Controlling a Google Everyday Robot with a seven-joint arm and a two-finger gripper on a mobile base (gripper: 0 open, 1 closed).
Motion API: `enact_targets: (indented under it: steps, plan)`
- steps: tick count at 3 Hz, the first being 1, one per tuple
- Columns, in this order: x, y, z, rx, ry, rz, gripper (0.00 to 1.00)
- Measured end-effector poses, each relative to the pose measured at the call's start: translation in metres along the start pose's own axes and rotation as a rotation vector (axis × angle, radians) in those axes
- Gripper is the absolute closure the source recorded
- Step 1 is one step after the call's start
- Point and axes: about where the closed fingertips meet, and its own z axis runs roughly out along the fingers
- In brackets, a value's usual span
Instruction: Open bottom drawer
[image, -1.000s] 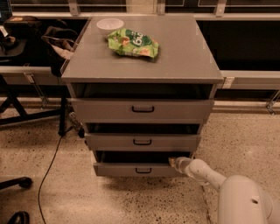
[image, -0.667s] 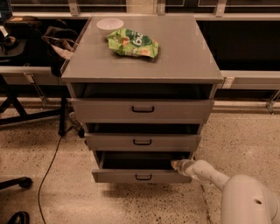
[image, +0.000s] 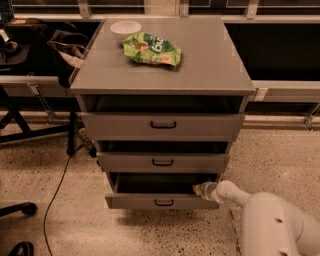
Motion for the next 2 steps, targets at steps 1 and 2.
enact_targets:
  steps: [1, 2]
  plan:
    - [0.0179, 0.0067, 0.0053, -0.012, 0.057, -0.032, 1.00]
    - [0.0180, 0.0067, 0.0053, -0.012, 0.057, -0.032, 1.00]
